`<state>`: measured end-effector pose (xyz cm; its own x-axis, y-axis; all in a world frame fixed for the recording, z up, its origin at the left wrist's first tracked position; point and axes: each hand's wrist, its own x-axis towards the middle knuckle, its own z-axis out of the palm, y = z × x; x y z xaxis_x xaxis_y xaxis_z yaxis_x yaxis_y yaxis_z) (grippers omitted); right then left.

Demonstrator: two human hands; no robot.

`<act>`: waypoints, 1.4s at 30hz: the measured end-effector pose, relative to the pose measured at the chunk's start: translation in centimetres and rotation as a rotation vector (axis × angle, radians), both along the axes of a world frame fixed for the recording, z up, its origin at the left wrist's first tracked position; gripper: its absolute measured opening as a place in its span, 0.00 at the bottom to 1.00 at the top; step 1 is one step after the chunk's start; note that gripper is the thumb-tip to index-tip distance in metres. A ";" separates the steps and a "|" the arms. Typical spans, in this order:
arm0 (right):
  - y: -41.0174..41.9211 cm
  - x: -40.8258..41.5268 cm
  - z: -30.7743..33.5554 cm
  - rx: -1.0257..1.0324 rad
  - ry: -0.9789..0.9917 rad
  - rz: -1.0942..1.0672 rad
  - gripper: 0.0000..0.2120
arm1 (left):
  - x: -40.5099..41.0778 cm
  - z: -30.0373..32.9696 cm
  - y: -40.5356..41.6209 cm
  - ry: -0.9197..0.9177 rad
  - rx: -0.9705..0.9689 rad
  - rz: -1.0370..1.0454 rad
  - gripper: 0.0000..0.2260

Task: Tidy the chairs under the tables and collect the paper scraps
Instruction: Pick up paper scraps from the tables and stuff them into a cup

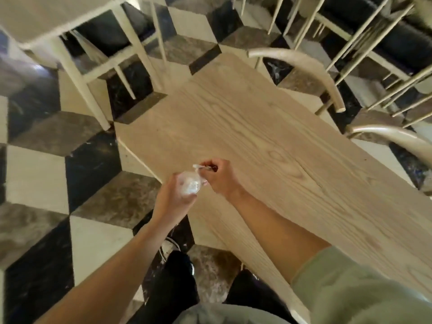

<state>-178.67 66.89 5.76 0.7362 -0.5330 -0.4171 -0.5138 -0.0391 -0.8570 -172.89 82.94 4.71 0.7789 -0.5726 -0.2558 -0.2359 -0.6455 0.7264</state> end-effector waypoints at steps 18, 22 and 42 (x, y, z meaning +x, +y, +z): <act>16.9 31.9 2.8 -0.583 0.219 0.982 0.11 | 26.5 -0.4 14.4 0.226 -0.004 0.215 0.23; 17.6 39.1 3.6 -0.454 0.200 1.009 0.12 | 33.1 0.9 16.4 0.168 0.055 0.239 0.24; 29.1 73.2 6.3 -0.630 0.024 1.230 0.09 | 66.5 1.4 27.5 0.119 -0.040 0.304 0.18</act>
<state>-105.48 96.01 12.05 0.8617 0.3472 -0.3700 0.1193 -0.8474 -0.5173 -106.39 110.45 6.08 0.8815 -0.3299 -0.3378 0.0515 -0.6440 0.7633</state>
